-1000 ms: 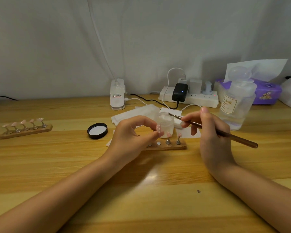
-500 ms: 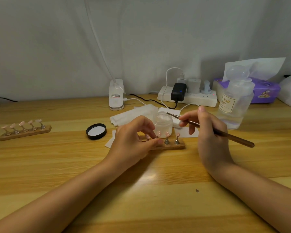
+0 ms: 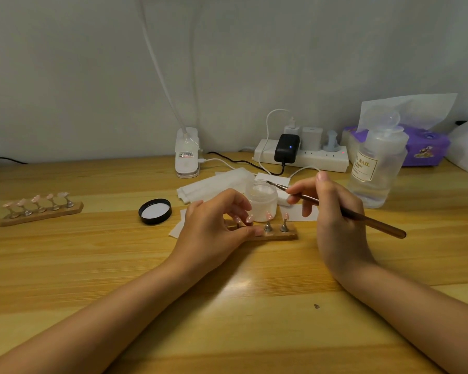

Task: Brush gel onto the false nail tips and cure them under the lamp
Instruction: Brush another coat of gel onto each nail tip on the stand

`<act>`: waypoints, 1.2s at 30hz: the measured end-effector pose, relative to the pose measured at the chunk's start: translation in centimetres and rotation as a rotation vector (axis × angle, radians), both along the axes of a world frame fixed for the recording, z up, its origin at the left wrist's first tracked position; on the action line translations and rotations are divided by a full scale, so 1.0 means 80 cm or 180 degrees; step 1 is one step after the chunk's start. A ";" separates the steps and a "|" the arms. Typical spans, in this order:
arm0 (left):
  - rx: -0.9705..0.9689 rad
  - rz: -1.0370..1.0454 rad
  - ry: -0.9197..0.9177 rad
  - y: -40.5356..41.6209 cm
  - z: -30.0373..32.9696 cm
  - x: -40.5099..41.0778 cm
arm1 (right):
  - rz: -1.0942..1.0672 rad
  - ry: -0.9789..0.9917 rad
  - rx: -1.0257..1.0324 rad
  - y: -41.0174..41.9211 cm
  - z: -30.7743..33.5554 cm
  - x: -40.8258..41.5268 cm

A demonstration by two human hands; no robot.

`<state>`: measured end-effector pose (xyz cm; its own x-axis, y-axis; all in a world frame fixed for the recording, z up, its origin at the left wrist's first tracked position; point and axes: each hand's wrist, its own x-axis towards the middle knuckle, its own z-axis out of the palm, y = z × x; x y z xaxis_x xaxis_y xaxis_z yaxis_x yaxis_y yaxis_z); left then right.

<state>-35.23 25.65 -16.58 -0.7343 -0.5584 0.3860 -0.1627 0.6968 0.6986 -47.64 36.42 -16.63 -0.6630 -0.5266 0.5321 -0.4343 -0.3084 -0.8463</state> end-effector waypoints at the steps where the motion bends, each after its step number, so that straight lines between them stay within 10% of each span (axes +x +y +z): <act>1: 0.0009 0.0001 -0.0004 0.000 0.000 0.000 | 0.0009 -0.0006 -0.0021 0.000 0.000 0.000; 19: -0.0198 -0.0195 -0.0347 -0.011 0.004 0.010 | -0.0063 0.2278 0.0809 0.000 0.003 -0.013; 36: -0.0503 -0.0330 -0.0302 -0.017 0.000 0.013 | 0.0119 0.2549 0.1088 -0.008 -0.010 -0.016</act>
<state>-34.18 24.31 -16.56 -0.8218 -0.4160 0.3893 -0.1442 0.8129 0.5643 -48.88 35.81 -17.40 -0.1361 -0.7566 0.6396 -0.9331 -0.1190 -0.3394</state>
